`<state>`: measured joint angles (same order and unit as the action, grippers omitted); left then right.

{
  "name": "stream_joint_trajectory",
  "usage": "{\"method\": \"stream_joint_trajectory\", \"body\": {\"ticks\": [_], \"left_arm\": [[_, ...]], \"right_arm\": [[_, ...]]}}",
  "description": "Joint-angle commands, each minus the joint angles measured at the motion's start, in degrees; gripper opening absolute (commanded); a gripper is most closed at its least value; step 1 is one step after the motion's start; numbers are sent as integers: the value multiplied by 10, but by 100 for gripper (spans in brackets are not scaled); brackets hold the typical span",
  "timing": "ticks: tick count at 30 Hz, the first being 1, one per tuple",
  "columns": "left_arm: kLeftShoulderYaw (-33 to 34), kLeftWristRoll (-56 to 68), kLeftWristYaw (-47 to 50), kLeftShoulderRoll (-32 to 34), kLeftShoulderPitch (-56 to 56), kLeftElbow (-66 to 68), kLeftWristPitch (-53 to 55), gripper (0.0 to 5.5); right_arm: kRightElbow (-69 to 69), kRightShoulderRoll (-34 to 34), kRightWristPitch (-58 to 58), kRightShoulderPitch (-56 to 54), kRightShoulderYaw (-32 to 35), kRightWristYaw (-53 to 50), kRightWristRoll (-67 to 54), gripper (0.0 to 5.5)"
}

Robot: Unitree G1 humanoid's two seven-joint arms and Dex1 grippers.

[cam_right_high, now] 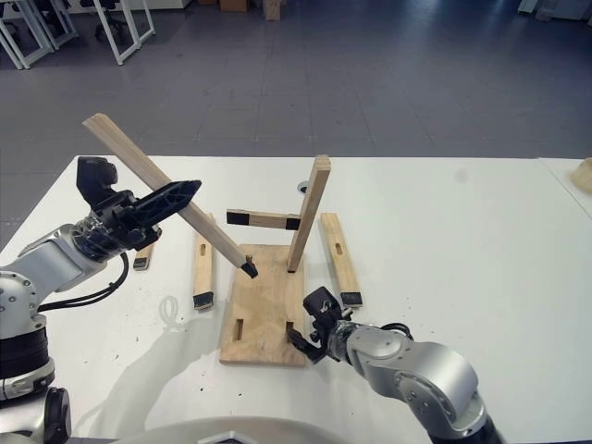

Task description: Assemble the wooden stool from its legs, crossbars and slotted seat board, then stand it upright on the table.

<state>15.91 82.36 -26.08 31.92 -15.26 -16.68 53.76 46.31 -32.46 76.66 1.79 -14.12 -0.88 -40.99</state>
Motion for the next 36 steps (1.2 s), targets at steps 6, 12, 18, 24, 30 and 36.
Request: {"method": "stream_joint_trajectory", "body": {"ticks": [6,12,18,24,30,36], "left_arm": [[-59,-215,-234,99,87,-57,-85,204],[-87,-319,-196,5,134,-82,-205,204],[-116,-395,-181,-51,169,-71,-281,204],[-155,-460,-175,-95,169,-24,-338,204],[-169,-485,-185,-103,162,8,-354,204],[-159,-510,-207,-84,152,49,-376,204]], "right_arm": [[-137,-196,-145,-16,10,207,95,391],[-130,-189,-168,-8,-7,243,130,391],[-137,-176,-173,-9,-6,256,151,391],[-138,-163,-171,-13,-5,264,164,391],[-145,-155,-172,-23,-7,275,179,391],[-144,-146,-171,-22,-3,278,189,391]]}}
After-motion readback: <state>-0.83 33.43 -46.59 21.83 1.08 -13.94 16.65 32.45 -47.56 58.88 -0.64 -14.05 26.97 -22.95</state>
